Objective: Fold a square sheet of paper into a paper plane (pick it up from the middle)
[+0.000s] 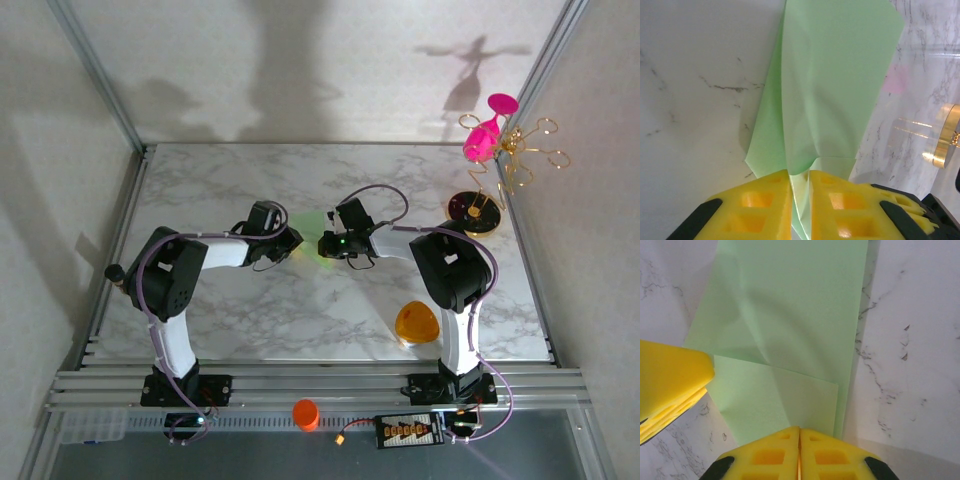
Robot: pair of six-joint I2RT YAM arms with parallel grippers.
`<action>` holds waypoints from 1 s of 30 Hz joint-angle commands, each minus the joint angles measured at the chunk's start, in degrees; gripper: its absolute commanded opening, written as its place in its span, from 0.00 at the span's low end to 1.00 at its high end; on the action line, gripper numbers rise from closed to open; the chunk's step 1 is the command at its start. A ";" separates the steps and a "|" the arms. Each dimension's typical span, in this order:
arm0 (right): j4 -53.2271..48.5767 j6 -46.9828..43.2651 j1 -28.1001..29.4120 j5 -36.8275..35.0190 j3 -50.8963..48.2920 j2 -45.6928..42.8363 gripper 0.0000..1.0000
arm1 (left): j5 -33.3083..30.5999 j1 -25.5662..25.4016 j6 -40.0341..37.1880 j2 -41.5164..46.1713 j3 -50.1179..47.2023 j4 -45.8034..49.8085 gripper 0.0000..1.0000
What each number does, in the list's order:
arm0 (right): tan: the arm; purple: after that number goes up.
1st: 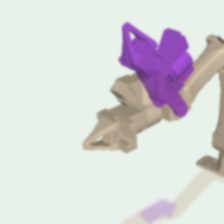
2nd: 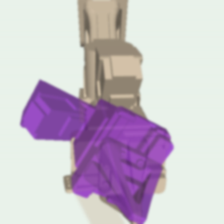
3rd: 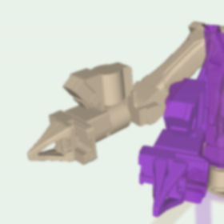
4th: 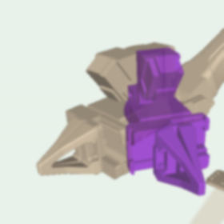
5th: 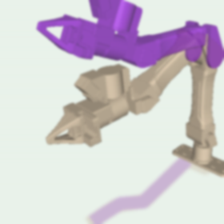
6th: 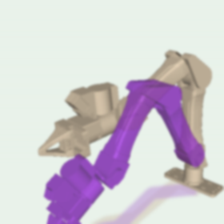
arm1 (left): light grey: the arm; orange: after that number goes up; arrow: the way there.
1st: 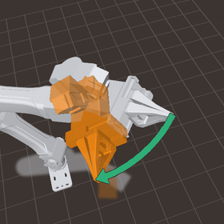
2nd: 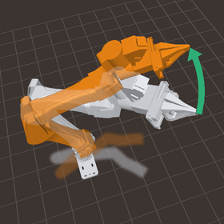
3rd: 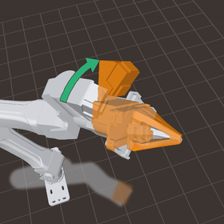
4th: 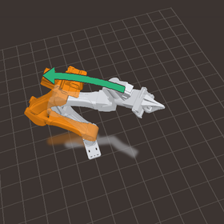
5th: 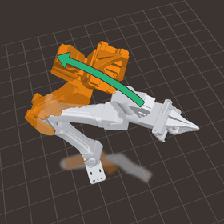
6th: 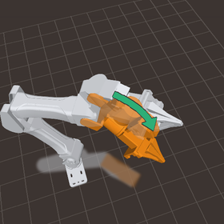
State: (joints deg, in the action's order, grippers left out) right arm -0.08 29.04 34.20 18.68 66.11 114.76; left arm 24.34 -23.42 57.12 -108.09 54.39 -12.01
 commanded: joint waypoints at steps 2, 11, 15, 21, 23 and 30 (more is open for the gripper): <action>-2.06 -1.94 -0.53 -0.81 -1.35 1.53 0.13 | 2.09 1.04 -2.06 -1.87 1.76 -0.91 0.16; 0.90 -6.02 -1.14 0.36 -1.52 -1.56 0.21 | 3.96 1.90 -4.65 -3.34 4.92 0.82 0.09; 2.52 -9.06 -1.50 -2.00 -1.68 -5.53 0.28 | 3.29 1.89 -3.50 -2.11 4.34 1.02 0.05; 7.22 -16.25 -1.11 -6.01 -5.50 -12.13 0.41 | -1.36 0.91 -0.26 2.11 4.03 6.05 0.04; 8.24 -19.07 0.14 -8.60 -7.26 -13.64 0.43 | -3.34 0.00 1.30 2.95 4.45 8.40 0.04; 8.46 -27.51 8.43 -21.97 -10.13 -14.04 0.44 | -6.83 -1.69 6.76 4.39 4.11 11.13 0.05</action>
State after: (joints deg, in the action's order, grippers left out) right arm 7.99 6.92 39.57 3.90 57.19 100.27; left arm 20.69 -24.53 60.36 -105.56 57.98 -3.86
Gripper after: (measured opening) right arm 0.444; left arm 0.052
